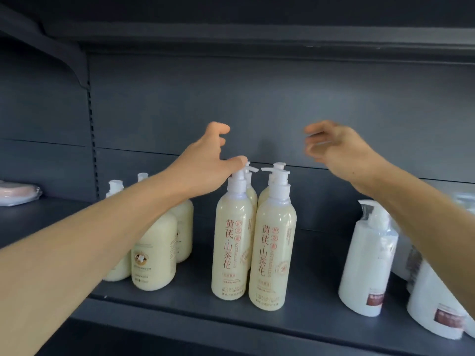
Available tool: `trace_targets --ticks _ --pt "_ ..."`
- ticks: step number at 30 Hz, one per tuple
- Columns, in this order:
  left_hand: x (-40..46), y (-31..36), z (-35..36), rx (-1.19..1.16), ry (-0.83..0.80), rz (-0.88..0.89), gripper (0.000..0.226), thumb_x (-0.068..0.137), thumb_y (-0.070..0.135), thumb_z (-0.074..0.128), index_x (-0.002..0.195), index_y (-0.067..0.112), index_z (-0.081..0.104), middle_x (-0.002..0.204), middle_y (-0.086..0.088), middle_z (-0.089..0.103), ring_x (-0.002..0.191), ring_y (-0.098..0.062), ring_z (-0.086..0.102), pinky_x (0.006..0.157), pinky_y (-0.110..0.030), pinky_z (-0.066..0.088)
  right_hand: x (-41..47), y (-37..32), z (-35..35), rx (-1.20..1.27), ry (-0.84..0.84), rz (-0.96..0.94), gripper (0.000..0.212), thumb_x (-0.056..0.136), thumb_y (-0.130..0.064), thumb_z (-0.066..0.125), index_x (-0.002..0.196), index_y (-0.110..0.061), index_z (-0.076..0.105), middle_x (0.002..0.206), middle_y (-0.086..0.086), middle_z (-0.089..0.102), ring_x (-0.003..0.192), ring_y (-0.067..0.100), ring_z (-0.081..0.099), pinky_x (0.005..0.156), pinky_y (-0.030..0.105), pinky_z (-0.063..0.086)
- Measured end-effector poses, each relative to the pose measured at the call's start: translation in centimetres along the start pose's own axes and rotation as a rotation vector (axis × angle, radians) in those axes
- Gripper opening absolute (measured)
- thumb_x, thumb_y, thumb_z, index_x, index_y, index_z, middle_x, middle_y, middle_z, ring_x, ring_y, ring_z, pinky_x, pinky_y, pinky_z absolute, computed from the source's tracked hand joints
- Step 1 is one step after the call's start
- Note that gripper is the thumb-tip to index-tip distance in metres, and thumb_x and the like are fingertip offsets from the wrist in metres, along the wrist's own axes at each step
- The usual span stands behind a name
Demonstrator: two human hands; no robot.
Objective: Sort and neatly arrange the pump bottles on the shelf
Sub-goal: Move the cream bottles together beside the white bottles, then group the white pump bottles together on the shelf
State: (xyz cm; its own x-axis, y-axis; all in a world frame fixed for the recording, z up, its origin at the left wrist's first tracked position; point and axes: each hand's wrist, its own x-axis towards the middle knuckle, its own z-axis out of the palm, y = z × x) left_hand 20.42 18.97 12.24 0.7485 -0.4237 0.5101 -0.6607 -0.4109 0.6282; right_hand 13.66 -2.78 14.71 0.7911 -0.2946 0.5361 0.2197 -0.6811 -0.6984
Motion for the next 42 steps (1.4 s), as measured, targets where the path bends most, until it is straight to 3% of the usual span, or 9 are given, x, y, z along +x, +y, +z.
trace_targets --ticks 4,9,12,14,17,21,27,33,42 --pt "-4.6 -3.5 2.2 -0.191 -0.030 -0.045 0.086 0.082 0.031 0.069 0.145 0.033 0.011 0.150 0.006 0.027 0.135 -0.009 0.034 0.109 -0.034 0.033 -6.8 2.4 1.1 0.238 0.124 -0.015 0.046 0.082 0.003 0.064 0.117 -0.022 0.047 0.110 0.002 0.055 0.105 0.019 0.058 0.096 0.037 0.047" --pt "-7.7 -9.1 6.2 -0.276 -0.243 -0.232 0.106 0.073 0.019 0.079 0.146 0.035 0.004 0.153 0.008 0.024 0.137 -0.009 0.032 0.113 -0.040 0.032 -12.5 7.2 6.0 0.138 -0.235 0.232 0.115 0.058 -0.025 0.085 0.143 -0.037 0.009 0.144 -0.005 0.029 0.134 0.014 0.034 0.109 0.036 0.034" --pt "-8.2 -10.6 7.8 -0.342 -0.362 -0.251 0.109 0.074 0.012 0.078 0.147 0.037 0.000 0.150 0.014 0.028 0.135 -0.006 0.032 0.112 -0.035 0.031 -13.5 9.2 8.5 0.079 -0.373 0.284 0.131 0.056 -0.029 0.086 0.142 -0.044 -0.011 0.152 -0.016 0.012 0.141 0.012 0.021 0.114 0.040 0.029" --pt "-8.3 -10.9 8.5 -0.378 -0.406 -0.236 0.107 0.076 0.008 0.075 0.145 0.038 0.000 0.142 0.018 0.036 0.130 -0.003 0.037 0.107 -0.028 0.034 -13.8 9.7 9.7 0.097 -0.394 0.282 0.132 0.055 -0.028 0.085 0.141 -0.046 -0.013 0.147 -0.019 0.017 0.137 0.010 0.028 0.110 0.038 0.036" --pt "-8.3 -11.3 9.2 -0.377 -0.421 -0.200 0.100 0.076 0.007 0.075 0.141 0.035 0.005 0.127 0.023 0.043 0.121 0.002 0.042 0.099 -0.021 0.039 -13.9 9.7 10.7 0.145 -0.367 0.235 0.121 0.063 -0.018 0.083 0.139 -0.044 -0.006 0.133 -0.021 0.030 0.123 -0.002 0.038 0.087 0.011 0.047" --pt "-8.0 -11.5 9.3 -0.393 -0.422 -0.179 0.088 0.076 0.005 0.075 0.133 0.032 0.014 0.121 0.023 0.044 0.118 0.002 0.045 0.097 -0.020 0.043 -13.8 9.4 11.2 0.137 -0.324 0.219 0.109 0.072 -0.015 0.079 0.139 -0.039 -0.004 0.115 -0.037 0.026 0.107 -0.013 0.039 0.066 -0.003 0.042" --pt "-7.9 -11.5 9.5 -0.377 -0.402 -0.146 0.080 0.077 0.003 0.073 0.130 0.025 0.019 0.118 0.020 0.045 0.113 0.001 0.047 0.089 -0.016 0.047 -13.9 9.5 11.5 0.094 -0.305 0.232 0.106 0.075 -0.020 0.077 0.138 -0.040 -0.006 0.125 -0.023 0.030 0.108 -0.009 0.042 0.070 0.002 0.044" --pt "-7.7 -11.6 9.6 -0.376 -0.418 -0.129 0.081 0.077 0.004 0.073 0.130 0.026 0.017 0.117 0.022 0.043 0.111 0.003 0.046 0.088 -0.013 0.045 -14.0 9.8 11.7 0.033 -0.290 0.219 0.105 0.075 -0.026 0.076 0.138 -0.042 -0.005 0.135 -0.017 0.026 0.124 0.003 0.037 0.099 0.023 0.042" --pt "-7.7 -11.8 9.7 -0.403 -0.410 -0.134 0.079 0.077 0.003 0.073 0.129 0.025 0.019 0.117 0.021 0.045 0.110 0.007 0.046 0.083 -0.011 0.047 -14.0 10.2 11.9 -0.012 -0.260 0.203 0.102 0.074 -0.027 0.076 0.138 -0.040 -0.001 0.128 -0.022 0.027 0.115 -0.001 0.041 0.089 0.016 0.042"
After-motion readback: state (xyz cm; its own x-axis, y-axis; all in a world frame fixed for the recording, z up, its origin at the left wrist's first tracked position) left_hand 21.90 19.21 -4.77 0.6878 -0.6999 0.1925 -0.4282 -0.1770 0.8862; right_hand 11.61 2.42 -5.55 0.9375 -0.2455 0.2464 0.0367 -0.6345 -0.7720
